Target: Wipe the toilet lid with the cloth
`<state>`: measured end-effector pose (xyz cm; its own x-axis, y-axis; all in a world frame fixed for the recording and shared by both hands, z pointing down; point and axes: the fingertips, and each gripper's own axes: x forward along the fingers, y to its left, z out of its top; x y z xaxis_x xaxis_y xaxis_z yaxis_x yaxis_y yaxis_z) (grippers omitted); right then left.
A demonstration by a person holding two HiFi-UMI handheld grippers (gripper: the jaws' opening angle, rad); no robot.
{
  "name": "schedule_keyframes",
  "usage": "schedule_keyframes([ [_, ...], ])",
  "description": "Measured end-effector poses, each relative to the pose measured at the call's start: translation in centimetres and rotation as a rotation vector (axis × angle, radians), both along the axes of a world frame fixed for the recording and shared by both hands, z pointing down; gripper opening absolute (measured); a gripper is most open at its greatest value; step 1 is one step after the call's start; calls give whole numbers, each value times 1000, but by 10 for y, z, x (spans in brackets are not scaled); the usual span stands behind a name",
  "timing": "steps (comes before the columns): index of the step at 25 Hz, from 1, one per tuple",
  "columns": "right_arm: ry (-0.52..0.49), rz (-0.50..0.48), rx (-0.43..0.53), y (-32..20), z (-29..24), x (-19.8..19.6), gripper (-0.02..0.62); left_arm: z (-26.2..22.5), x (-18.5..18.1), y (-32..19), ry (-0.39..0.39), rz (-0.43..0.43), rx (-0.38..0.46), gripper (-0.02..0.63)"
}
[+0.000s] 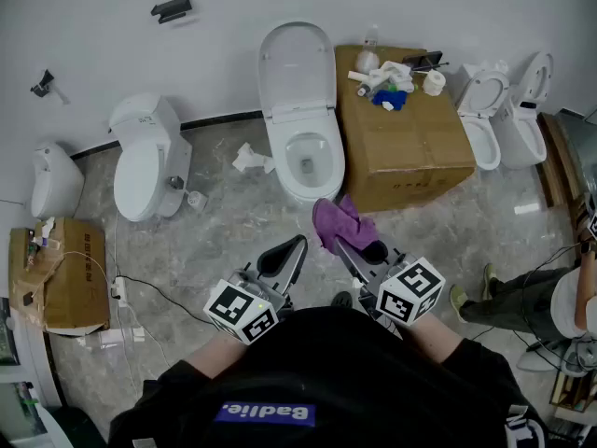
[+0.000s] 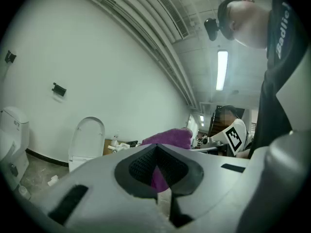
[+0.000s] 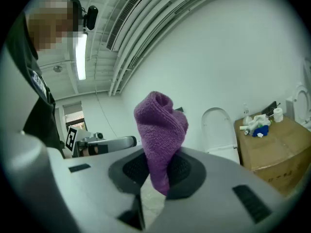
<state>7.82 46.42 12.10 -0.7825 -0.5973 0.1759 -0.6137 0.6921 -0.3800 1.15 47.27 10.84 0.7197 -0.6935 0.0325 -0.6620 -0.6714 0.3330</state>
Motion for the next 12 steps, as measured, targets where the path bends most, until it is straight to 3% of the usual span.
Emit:
schedule_keyframes([
  [12,-4,-30,-5,-9,2,6,66,2,8,-9,-11,-14,0,14],
])
